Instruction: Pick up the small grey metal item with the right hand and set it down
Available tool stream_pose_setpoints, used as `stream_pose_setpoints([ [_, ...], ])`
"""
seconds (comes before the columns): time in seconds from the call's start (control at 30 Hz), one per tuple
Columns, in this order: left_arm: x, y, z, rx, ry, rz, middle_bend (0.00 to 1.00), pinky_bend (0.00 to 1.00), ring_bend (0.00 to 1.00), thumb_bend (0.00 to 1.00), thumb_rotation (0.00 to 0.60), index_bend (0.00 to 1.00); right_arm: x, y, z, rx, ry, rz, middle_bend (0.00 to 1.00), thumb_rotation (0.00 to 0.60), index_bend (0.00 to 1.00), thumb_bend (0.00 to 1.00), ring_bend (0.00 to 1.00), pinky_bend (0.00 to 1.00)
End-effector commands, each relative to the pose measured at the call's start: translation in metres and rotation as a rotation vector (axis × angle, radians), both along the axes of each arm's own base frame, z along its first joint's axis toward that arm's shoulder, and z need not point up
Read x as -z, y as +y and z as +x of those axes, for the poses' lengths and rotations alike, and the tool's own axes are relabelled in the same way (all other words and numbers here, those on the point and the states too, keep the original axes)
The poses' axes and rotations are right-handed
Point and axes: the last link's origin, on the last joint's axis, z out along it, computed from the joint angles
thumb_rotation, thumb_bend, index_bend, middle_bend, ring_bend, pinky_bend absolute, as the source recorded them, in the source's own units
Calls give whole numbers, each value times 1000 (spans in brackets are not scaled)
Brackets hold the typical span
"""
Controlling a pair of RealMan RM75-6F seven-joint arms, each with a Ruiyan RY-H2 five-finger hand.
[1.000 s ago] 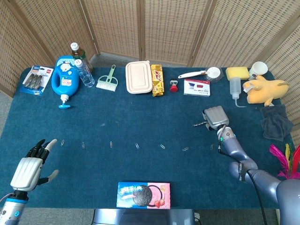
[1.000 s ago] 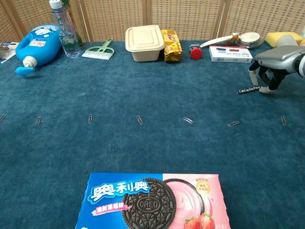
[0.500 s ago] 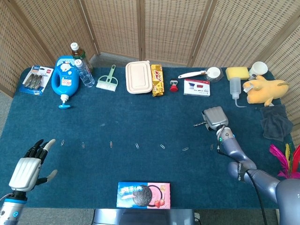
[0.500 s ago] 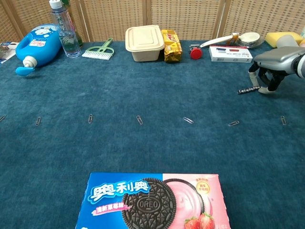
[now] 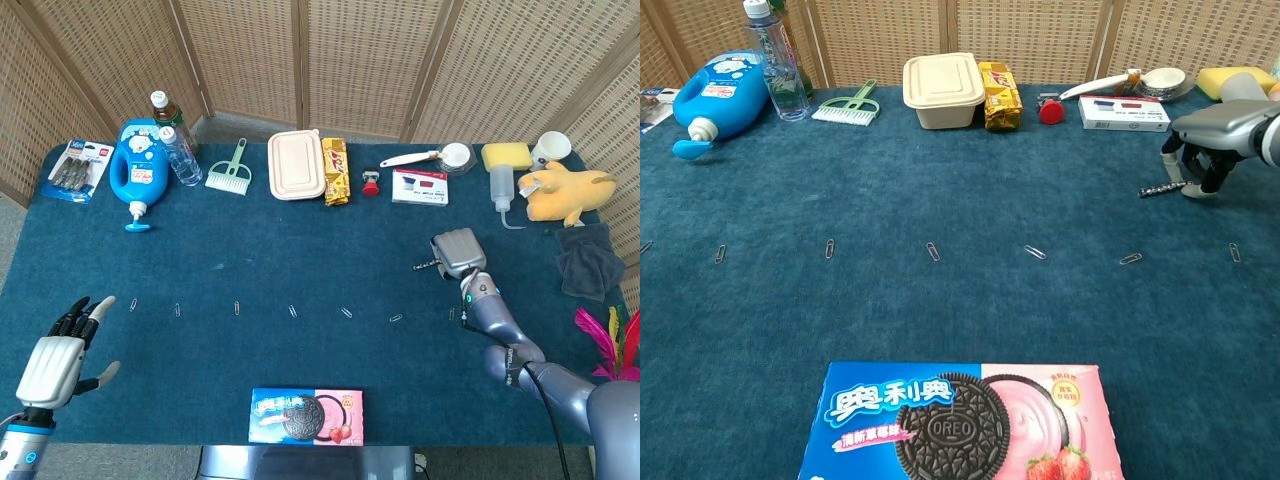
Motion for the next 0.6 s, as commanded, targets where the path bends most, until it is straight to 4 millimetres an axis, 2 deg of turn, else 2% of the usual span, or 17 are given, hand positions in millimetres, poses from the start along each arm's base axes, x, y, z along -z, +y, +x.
stream_pose_setpoints([
  [0.03,0,0,0,0,0,2,148,153,48,420,600,22,1,0,1,1,1,3,751,600,521,399,756,511],
  [0.6,-1,0,-3,-5,-1,1,148,153,47,420,600,21,3,-1,6,1,7,-7,789,600,618,440,778,531],
])
